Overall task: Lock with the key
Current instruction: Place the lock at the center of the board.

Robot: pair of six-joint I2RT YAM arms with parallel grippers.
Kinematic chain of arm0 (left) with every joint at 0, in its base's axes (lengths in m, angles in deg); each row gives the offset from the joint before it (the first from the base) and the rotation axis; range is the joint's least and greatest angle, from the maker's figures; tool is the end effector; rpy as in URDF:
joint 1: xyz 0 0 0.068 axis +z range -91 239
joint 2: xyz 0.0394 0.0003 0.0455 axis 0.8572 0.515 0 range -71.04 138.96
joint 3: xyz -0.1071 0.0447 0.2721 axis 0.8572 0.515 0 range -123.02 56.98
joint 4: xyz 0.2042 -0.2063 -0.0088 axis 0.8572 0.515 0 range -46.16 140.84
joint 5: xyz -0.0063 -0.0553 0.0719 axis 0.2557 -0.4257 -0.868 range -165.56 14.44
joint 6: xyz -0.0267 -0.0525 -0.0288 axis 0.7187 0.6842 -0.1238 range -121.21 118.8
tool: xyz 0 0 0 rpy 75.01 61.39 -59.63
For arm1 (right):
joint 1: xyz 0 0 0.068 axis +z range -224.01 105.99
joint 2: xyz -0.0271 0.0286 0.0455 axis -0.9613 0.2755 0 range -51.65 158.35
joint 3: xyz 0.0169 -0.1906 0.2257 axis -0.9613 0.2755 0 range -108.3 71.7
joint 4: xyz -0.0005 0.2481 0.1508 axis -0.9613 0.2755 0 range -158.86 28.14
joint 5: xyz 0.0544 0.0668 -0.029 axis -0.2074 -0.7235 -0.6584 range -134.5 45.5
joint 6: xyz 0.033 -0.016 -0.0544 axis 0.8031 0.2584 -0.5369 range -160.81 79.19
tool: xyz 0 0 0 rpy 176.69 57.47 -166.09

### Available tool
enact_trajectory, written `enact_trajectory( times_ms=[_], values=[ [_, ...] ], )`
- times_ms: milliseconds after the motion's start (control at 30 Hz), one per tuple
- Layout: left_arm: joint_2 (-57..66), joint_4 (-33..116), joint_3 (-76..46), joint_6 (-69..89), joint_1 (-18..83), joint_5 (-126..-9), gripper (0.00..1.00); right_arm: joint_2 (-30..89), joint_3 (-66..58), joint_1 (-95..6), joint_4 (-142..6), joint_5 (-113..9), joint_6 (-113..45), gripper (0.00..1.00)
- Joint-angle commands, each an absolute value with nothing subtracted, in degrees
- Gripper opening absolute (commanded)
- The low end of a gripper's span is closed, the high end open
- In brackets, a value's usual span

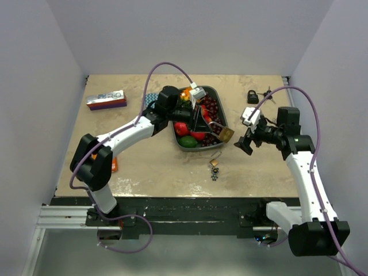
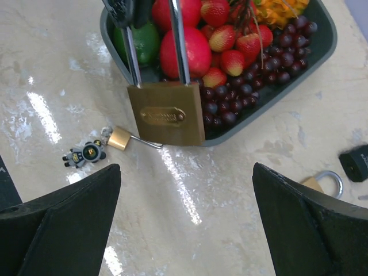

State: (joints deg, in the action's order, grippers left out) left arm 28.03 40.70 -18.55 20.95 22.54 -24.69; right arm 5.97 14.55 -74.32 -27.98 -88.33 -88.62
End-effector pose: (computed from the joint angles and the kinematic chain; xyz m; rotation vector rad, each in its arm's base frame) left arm 0.3317 -0.2948 0.3053 0.9012 1.8942 -1.5034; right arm 0.2256 0.0346 0.3407 -1.1700 1.7310 0.3765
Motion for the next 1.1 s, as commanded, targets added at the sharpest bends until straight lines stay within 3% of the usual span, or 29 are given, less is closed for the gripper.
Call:
enact_trajectory(
  times_ms=[0, 433, 600, 767, 833, 900, 1033, 1067],
  values=[
    [29.0, 31.3, -21.6, 27.6, 22.1, -21.1, 0.00, 5.9, 15.2, -70.6, -33.0, -86.5, -85.5, 0.99],
    [30.6, 26.3, -21.7, 31.0, 21.3, -17.9, 0.00, 7.8, 19.7, -59.9, -42.6, -78.3, -83.7, 0.98],
    [30.6, 26.0, -21.6, 31.1, 21.4, -17.4, 0.00, 8.7, 20.5, -58.6, -46.0, -74.5, -83.4, 0.90],
    [30.7, 25.9, -21.9, 31.1, 21.3, -16.9, 0.00, 9.9, 20.0, -58.3, -46.0, -74.1, -83.9, 0.66],
    [30.8, 25.9, -21.9, 31.1, 21.4, -16.7, 0.00, 9.8, 20.1, -58.1, -46.2, -74.0, -84.1, 0.49],
    [30.8, 25.9, -21.9, 31.1, 21.5, -16.7, 0.00, 9.8, 19.9, -58.0, -45.9, -73.8, -84.2, 0.40],
    [30.7, 25.9, -21.9, 31.0, 21.7, -16.8, 0.00, 9.4, 19.7, -58.0, -45.1, -72.9, -83.8, 0.00],
    [30.7, 25.8, -21.8, 30.9, 21.9, -17.0, 0.07, 9.3, 19.6, -58.0, -44.6, -72.9, -83.4, 0.00]
  ],
)
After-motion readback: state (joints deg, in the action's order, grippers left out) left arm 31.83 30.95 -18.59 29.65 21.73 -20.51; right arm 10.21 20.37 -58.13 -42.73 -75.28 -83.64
